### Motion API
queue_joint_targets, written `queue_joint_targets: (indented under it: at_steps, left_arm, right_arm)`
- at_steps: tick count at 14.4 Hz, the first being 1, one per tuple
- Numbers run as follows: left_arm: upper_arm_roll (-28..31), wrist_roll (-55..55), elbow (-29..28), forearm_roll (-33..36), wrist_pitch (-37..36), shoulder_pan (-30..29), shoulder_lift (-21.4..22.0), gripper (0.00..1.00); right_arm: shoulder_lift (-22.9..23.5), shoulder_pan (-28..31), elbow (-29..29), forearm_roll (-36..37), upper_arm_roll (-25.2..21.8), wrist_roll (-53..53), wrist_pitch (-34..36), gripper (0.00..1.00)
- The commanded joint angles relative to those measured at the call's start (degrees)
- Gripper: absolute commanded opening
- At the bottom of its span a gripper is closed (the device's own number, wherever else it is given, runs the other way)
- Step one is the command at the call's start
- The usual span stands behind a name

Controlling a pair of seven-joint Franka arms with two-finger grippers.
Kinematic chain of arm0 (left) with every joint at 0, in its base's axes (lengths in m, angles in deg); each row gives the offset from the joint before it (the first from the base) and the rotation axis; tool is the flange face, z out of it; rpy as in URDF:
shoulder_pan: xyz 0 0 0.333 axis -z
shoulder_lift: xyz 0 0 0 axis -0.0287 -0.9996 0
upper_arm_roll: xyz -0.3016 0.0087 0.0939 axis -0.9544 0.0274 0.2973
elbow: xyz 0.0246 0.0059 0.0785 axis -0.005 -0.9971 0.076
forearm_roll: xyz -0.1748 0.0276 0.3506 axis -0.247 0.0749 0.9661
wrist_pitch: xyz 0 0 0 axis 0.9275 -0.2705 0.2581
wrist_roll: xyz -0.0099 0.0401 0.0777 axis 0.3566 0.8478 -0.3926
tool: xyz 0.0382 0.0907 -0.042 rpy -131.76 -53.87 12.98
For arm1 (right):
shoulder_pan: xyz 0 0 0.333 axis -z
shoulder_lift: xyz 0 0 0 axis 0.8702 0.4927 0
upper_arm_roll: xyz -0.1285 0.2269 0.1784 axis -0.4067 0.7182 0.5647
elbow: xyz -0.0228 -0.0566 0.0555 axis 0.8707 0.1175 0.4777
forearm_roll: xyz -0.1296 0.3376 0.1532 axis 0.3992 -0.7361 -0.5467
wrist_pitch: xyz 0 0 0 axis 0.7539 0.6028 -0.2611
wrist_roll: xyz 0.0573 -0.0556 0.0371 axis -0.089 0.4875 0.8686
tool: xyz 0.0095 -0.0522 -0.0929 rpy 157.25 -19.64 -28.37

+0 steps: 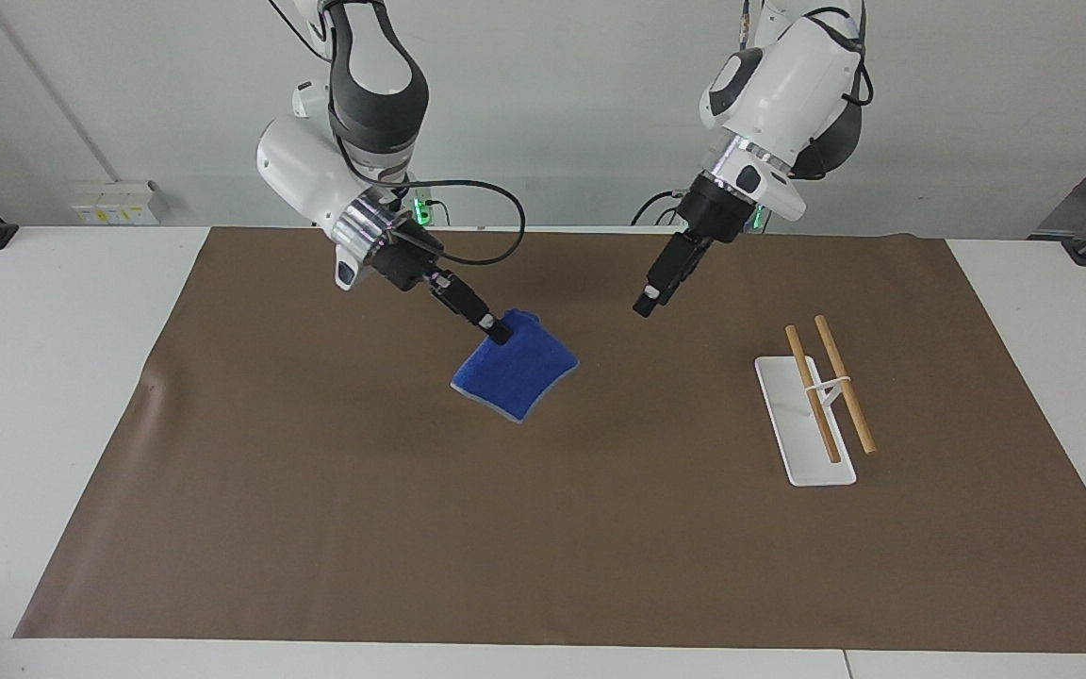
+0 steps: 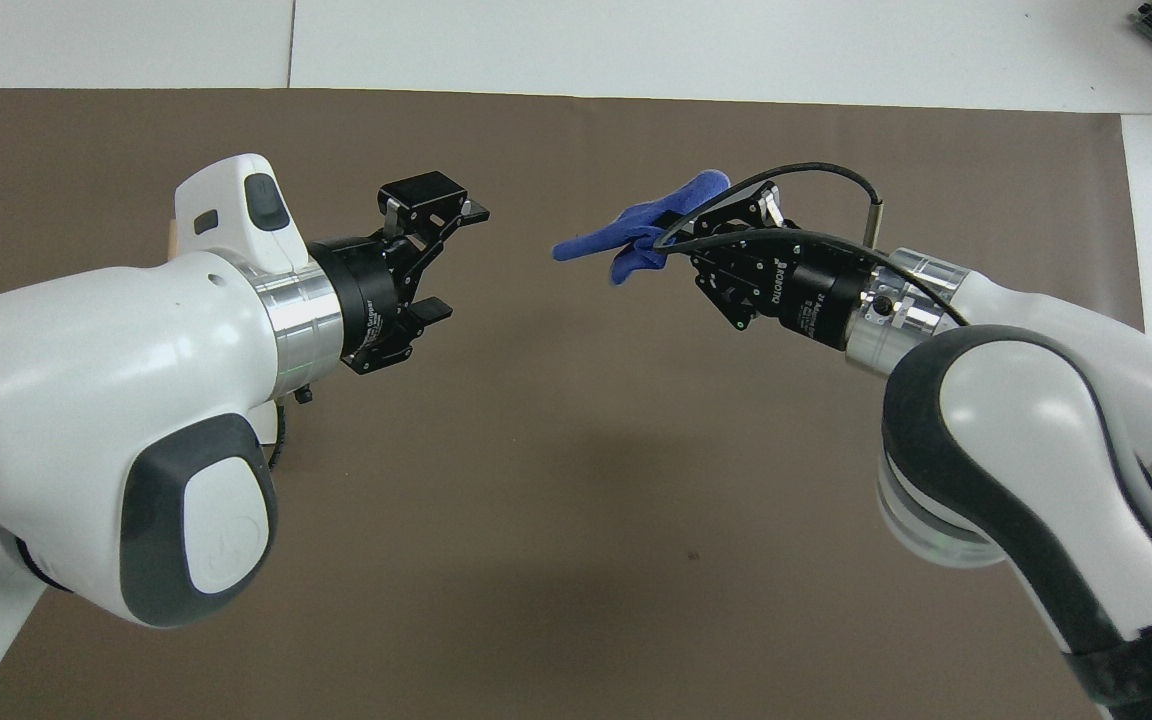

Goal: Right arm passes towel to left arm to hang
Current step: 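Grasp the towel with the left gripper while the right gripper holds it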

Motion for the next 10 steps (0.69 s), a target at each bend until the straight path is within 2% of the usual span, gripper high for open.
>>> queue_joint_targets:
  at_steps: [1,3,7,10]
  left_arm:
    - [-2.45,-3.16,-2.02,-2.77,8.37,0.12,-2.23,1.00]
    - [-4.30,-4.22,-2.02,-2.77,13.64,0.21,-5.39,1.00]
    - [-4.57,-4.14,-1.41,-2.77,19.28,0.21,-8.48,1.00]
    - [-4.57,-4.13,-0.26,-2.77,20.18,0.12,-9.45,0.99]
  right_arm:
    - [-0.16,-2.48,0.45,-3.60,0.12,-1.80,-2.82,0.00]
    - [-0.16,-3.01,0.54,-5.62,0.20,-3.47,-3.18,0.00]
    - [-0.25,-3.19,0.45,-7.03,0.64,-4.27,-4.14,0.00]
    - [-0.17,-4.94,0.54,-8.53,1.52,-4.09,-7.39,0.00]
